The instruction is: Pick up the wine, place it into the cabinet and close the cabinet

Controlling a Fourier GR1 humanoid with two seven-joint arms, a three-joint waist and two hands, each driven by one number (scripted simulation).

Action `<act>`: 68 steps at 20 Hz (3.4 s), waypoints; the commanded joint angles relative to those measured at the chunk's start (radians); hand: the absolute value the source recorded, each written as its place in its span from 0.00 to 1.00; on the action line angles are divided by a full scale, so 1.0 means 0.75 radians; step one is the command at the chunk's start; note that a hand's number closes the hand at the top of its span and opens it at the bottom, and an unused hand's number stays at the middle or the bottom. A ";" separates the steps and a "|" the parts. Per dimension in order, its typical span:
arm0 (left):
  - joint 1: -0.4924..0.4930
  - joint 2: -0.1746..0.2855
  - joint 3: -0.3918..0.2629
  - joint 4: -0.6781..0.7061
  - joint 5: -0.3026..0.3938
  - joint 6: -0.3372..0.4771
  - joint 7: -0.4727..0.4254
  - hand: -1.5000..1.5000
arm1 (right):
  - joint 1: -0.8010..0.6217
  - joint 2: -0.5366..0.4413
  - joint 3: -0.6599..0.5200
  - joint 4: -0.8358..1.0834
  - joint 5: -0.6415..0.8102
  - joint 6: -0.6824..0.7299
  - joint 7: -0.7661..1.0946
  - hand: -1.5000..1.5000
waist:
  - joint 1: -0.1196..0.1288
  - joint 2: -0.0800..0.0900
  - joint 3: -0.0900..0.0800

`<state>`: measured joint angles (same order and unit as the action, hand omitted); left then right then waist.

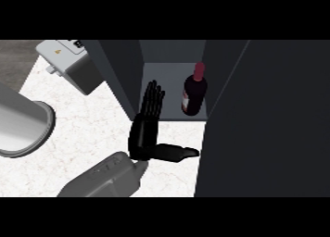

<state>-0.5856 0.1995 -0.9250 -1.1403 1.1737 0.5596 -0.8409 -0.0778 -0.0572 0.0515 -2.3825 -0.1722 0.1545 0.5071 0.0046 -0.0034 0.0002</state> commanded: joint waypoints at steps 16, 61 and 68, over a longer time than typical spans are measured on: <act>0.505 0.653 0.058 -0.921 -0.182 -0.131 0.189 1.00 | 0.204 -0.168 0.093 -0.185 -0.253 0.322 0.023 1.00 | -0.001 -0.004 0.001; 1.408 1.347 0.883 -0.704 0.166 -1.196 -0.138 0.00 | -1.127 0.073 0.745 0.671 0.089 -0.864 0.205 1.00 | 0.075 0.006 -0.003; 1.454 1.342 0.980 -0.616 0.144 -1.320 -0.109 0.00 | -1.307 0.076 0.552 1.123 -0.142 -0.664 -0.088 1.00 | 0.076 0.016 -0.002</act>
<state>0.4958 1.2124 -0.2237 -1.6312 1.2772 -0.3383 -0.8931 -0.9751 -0.0077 0.5460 -1.7071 -0.1937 -0.4076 0.5343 0.0646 0.0045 -0.0020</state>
